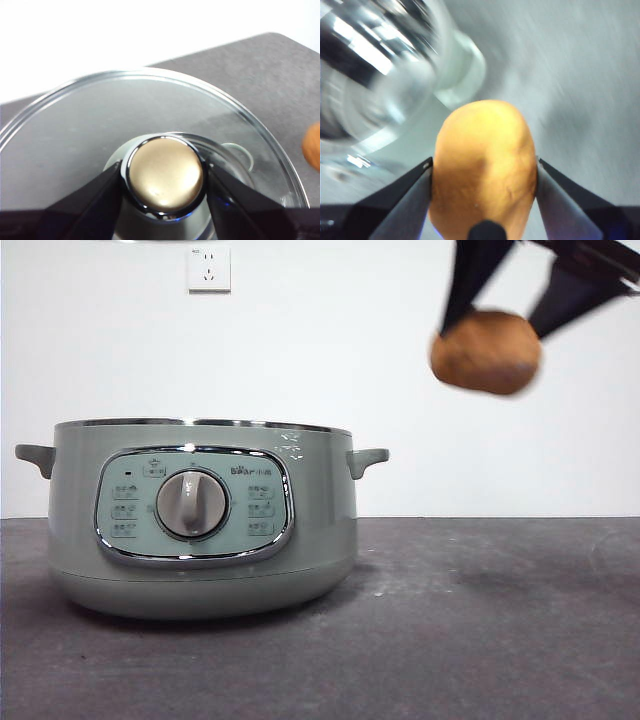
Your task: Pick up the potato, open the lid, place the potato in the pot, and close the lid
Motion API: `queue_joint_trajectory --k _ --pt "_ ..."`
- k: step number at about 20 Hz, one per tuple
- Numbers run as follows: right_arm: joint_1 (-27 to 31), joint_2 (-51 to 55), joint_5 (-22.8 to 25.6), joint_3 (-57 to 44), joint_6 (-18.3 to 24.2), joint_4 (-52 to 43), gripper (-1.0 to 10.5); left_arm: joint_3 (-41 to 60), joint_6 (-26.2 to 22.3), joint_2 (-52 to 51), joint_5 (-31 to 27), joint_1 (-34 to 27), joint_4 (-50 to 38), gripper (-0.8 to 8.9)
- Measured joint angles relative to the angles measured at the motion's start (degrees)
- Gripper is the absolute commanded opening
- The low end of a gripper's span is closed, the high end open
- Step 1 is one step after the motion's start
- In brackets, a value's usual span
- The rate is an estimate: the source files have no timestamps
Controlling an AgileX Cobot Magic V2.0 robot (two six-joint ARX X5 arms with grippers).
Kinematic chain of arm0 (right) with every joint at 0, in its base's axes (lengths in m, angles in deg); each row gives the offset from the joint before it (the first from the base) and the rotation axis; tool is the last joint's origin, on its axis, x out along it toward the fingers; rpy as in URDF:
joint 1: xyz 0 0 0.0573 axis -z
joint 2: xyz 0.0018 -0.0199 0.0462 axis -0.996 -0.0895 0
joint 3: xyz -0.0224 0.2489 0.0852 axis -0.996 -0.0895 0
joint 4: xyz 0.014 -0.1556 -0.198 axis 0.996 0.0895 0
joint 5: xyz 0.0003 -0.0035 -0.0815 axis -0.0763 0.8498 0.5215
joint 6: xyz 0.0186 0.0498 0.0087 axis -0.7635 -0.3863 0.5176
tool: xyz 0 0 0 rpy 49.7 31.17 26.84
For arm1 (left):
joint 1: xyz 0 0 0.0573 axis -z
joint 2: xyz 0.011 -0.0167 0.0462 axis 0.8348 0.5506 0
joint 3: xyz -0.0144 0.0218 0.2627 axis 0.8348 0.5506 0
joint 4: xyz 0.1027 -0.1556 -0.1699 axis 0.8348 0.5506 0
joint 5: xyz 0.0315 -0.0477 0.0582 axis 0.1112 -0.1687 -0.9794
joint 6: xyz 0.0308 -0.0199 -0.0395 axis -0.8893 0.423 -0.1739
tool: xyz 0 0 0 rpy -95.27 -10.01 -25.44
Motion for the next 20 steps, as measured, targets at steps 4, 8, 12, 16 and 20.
queue_joint_trajectory --k 4,8,12,16,20 --pt "-3.48 -7.37 0.0 9.44 1.2 -0.13 0.0 0.0 -0.39 -8.11 -2.36 0.0 4.48 -0.09" --pt "-8.02 -18.45 0.0 20.79 3.43 0.74 0.0 0.0 -0.42 -12.35 -4.11 0.0 8.48 -0.09" --pt "-11.69 -30.14 -0.02 32.0 6.08 0.59 0.0 0.0 -0.42 -13.16 -4.63 0.0 10.32 -0.09" --pt "-13.42 -40.35 0.0 38.99 8.04 0.17 0.0 0.0 -0.42 -13.09 -4.63 0.0 10.34 -0.09" --pt "-14.01 -47.17 0.02 39.89 9.11 -0.68 0.0 0.0 -0.39 -12.94 -4.63 0.0 10.34 -0.09"
